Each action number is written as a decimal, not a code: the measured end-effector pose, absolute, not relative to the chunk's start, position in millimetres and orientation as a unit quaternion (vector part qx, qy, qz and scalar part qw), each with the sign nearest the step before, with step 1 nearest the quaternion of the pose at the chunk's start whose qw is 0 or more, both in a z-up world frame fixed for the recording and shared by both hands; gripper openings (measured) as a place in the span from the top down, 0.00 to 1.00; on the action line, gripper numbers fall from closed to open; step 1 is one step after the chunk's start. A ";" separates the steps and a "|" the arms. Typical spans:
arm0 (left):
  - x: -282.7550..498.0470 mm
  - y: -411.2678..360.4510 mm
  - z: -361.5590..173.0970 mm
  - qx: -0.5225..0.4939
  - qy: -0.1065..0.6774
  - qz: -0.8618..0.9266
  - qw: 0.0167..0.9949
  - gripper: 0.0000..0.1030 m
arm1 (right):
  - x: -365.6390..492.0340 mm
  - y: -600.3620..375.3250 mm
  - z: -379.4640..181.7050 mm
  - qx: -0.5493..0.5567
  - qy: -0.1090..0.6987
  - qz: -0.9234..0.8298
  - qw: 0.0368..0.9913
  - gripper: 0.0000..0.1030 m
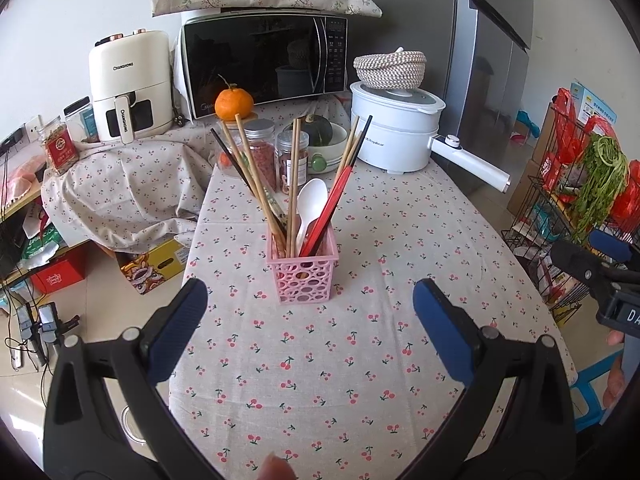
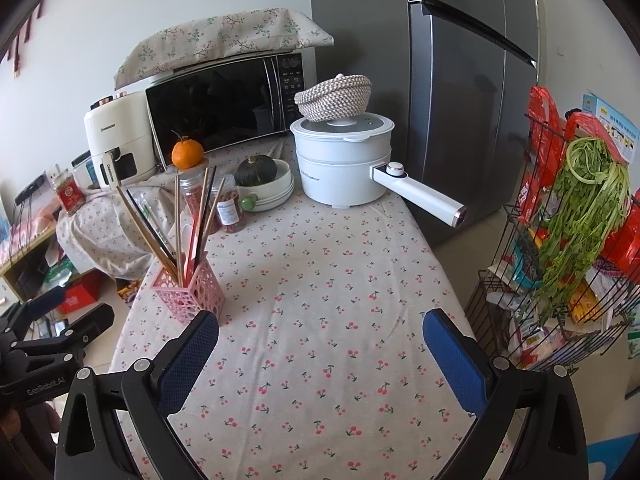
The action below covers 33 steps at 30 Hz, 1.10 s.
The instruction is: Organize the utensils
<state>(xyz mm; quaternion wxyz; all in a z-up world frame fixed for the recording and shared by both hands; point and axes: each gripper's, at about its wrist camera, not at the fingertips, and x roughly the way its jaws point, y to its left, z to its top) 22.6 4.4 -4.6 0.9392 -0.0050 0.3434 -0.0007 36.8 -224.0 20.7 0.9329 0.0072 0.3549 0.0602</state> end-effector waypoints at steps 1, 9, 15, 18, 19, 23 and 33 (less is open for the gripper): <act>21.7 2.9 -4.5 -0.002 0.341 0.001 0.940 0.01 | 37.1 -224.1 20.4 0.007 0.355 0.060 0.933 0.00; 18.7 -1.5 -2.7 0.004 0.339 0.002 0.941 0.01 | 39.6 -222.5 16.9 0.002 0.360 0.054 0.931 0.00; 16.8 -5.0 -1.5 0.008 0.335 0.005 0.942 0.01 | 39.3 -222.5 16.6 0.001 0.360 0.053 0.932 0.00; 16.4 -5.3 -0.6 0.006 0.332 0.006 0.943 0.01 | 39.0 -222.9 16.2 0.001 0.360 0.053 0.932 0.00; 16.4 -5.6 -0.5 0.004 0.331 0.006 0.943 0.01 | 38.9 -222.9 16.2 0.001 0.359 0.052 0.932 0.00; 16.4 -6.4 -0.3 0.001 0.332 0.003 0.943 0.01 | 39.4 -224.6 15.6 0.002 0.359 0.048 0.932 0.00; 14.9 -7.3 -0.2 -0.004 0.330 0.004 0.944 0.01 | 39.8 -227.5 14.4 0.004 0.362 0.043 0.931 0.00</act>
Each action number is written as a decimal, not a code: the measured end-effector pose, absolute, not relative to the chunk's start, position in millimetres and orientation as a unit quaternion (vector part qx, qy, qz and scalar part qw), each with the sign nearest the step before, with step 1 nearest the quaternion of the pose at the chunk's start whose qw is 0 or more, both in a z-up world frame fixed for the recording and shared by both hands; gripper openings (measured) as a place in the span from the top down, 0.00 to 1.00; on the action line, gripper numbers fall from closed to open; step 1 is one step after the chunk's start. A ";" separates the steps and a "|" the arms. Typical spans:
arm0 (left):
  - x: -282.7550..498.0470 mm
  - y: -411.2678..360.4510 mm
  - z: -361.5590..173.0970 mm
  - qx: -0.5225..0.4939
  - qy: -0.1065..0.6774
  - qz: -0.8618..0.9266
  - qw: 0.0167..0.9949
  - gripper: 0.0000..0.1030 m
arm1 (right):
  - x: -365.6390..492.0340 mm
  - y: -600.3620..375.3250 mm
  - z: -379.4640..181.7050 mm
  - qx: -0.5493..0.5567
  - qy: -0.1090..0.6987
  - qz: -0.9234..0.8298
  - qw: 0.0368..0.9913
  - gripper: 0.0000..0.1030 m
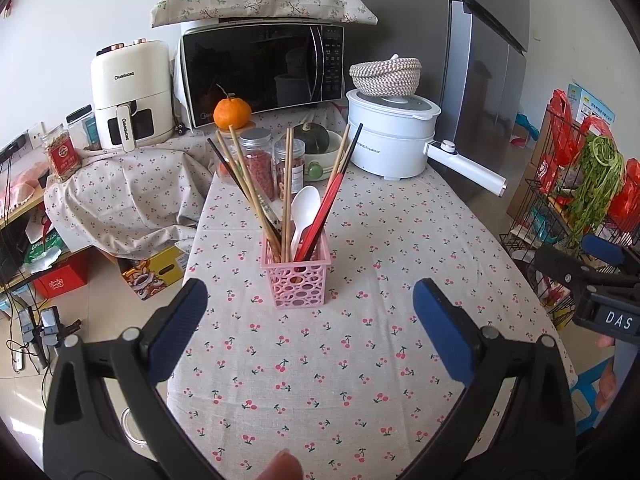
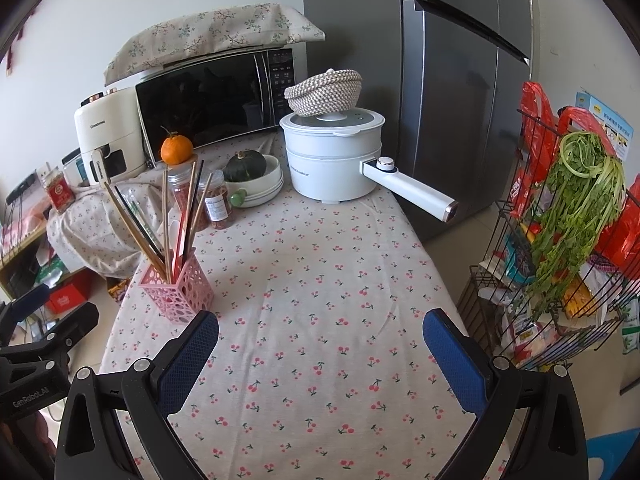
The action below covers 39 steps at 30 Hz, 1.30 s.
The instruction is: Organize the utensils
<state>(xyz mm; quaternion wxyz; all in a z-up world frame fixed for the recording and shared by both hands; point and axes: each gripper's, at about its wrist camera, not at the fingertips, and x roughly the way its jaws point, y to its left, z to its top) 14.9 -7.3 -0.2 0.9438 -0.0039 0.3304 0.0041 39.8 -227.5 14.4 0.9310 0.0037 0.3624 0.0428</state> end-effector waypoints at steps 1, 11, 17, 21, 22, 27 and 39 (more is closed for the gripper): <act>14.3 -7.7 0.2 -0.004 0.329 0.004 0.944 0.01 | 39.9 -227.6 14.1 0.004 0.363 0.043 0.931 0.00; 13.0 -7.2 2.7 -0.007 0.326 0.008 0.945 0.01 | 39.6 -227.2 15.0 0.006 0.361 0.043 0.931 0.00; 11.4 -7.4 5.3 -0.011 0.319 0.011 0.948 0.01 | 39.1 -226.5 16.8 0.010 0.358 0.040 0.933 0.00; 9.9 -6.8 8.0 -0.014 0.312 0.014 0.950 0.01 | 37.3 -227.0 18.1 0.013 0.354 0.040 0.934 0.00; 9.7 -7.1 8.7 -0.015 0.310 0.014 0.950 0.01 | 37.4 -227.1 18.4 0.014 0.354 0.039 0.934 0.00; 9.2 -6.7 10.0 -0.017 0.308 0.015 0.951 0.01 | 37.2 -227.6 18.2 0.014 0.354 0.039 0.934 0.00; 9.9 -4.3 9.5 -0.025 0.317 0.021 0.948 0.01 | 37.3 -227.0 18.1 0.013 0.355 0.039 0.934 0.00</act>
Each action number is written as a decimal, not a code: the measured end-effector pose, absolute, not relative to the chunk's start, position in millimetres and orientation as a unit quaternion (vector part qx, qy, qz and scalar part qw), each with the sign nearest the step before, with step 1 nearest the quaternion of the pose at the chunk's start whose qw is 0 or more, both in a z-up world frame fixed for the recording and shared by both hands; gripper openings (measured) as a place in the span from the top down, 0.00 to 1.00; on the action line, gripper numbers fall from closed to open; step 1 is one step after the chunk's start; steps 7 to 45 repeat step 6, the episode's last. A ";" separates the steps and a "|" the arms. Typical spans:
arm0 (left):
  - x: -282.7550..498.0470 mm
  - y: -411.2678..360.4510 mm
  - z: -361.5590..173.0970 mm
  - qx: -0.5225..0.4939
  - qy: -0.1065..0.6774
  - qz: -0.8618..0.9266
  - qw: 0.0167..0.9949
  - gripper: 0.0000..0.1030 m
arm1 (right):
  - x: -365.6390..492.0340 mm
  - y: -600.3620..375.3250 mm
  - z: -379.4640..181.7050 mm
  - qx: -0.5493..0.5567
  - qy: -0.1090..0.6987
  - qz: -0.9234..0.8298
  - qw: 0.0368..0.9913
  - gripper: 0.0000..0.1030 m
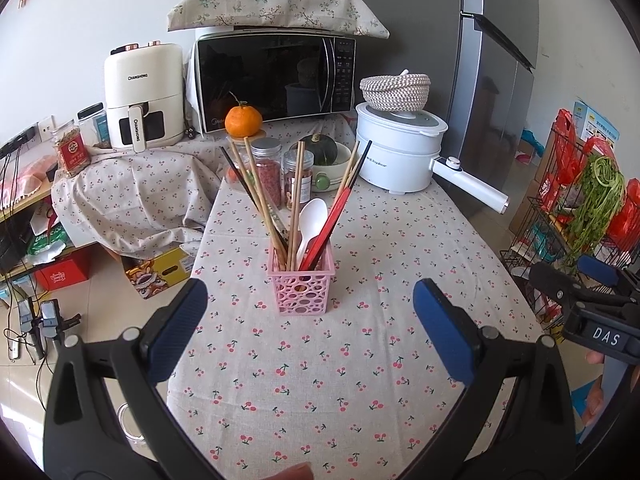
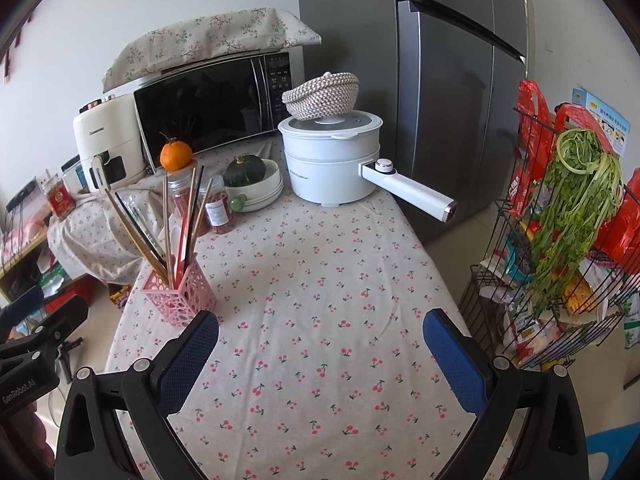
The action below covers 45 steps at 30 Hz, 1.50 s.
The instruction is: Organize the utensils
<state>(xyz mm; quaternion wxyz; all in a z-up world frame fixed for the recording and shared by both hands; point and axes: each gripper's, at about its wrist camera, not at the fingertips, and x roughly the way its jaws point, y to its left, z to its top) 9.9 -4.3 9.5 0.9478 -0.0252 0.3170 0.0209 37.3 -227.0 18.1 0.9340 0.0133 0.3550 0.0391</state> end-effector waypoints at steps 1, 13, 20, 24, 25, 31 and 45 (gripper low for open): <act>9.9 -4.2 9.6 -0.026 0.318 0.022 0.948 0.01 | 37.3 -227.0 18.3 0.014 0.355 0.039 0.934 0.00; 10.6 -2.2 9.2 -0.030 0.319 0.028 0.947 0.01 | 37.5 -227.2 18.0 0.014 0.355 0.039 0.934 0.00; 10.6 -2.2 9.2 -0.030 0.319 0.028 0.947 0.01 | 37.5 -227.2 18.0 0.014 0.355 0.039 0.934 0.00; 10.6 -2.2 9.2 -0.030 0.319 0.028 0.947 0.01 | 37.5 -227.2 18.0 0.014 0.355 0.039 0.934 0.00; 10.6 -2.2 9.2 -0.030 0.319 0.028 0.947 0.01 | 37.5 -227.2 18.0 0.014 0.355 0.039 0.934 0.00; 10.6 -2.2 9.2 -0.030 0.319 0.028 0.947 0.01 | 37.5 -227.2 18.0 0.014 0.355 0.039 0.934 0.00; 10.6 -2.2 9.2 -0.030 0.319 0.028 0.947 0.01 | 37.5 -227.2 18.0 0.014 0.355 0.039 0.934 0.00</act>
